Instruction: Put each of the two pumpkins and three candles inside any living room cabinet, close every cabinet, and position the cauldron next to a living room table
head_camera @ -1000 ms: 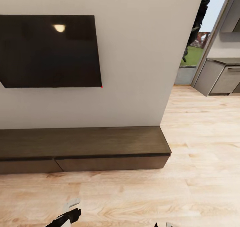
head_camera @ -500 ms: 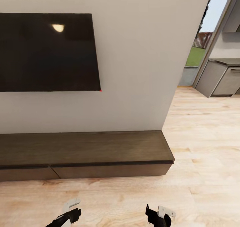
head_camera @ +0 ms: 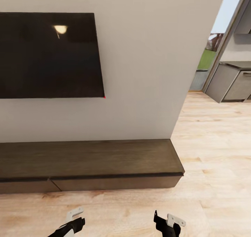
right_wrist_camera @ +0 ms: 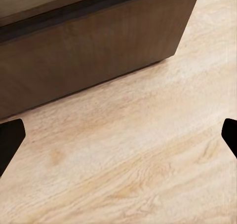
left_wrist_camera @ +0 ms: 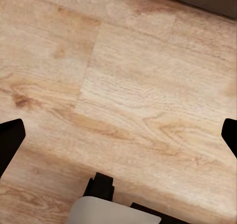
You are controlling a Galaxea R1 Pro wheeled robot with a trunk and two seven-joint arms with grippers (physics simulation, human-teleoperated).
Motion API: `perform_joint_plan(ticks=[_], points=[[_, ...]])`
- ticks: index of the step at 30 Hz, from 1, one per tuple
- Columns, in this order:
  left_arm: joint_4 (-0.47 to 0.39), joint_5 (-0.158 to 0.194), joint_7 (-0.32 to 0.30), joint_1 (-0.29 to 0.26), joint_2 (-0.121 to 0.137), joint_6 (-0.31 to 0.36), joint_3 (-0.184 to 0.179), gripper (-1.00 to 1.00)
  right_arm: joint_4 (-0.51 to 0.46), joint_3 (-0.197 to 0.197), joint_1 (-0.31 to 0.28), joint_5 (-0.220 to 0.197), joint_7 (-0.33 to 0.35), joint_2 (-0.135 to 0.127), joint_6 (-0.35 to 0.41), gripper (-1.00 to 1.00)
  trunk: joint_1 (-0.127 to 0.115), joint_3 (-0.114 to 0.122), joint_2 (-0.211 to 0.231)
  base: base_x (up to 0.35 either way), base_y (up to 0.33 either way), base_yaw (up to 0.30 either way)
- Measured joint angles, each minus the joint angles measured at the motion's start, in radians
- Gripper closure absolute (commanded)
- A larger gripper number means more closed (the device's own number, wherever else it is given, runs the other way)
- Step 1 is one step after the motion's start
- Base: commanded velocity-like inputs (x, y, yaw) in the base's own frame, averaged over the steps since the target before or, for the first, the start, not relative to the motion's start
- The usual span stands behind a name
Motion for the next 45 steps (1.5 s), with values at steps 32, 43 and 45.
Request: perform_joint_plan(ticks=[32,43,45], points=[[-0.221,0.008,-0.975,-0.005,0.345,0.494,0.01,-1.0,-0.001,0.0,0.0,-0.001,0.001,0.002,-0.072,-1.0,0.0,0.0,0.0,0.032,0.013,0.0],[-0.559,0.013,-1.234,-0.005,0.435,0.746,0.141,-1.0,0.002,0.0,0.0,-0.003,0.001,0.0,-0.068,-1.0,0.019,-0.016,-0.035,0.0,0.0,0.0],[-0.563,0.025,-1.238,-0.006,0.436,0.76,0.146,-1.0,0.003,0.001,0.0,0.0,0.001,0.0,-0.065,-1.0,0.027,-0.022,-0.049,0.0,0.0,0.0]])
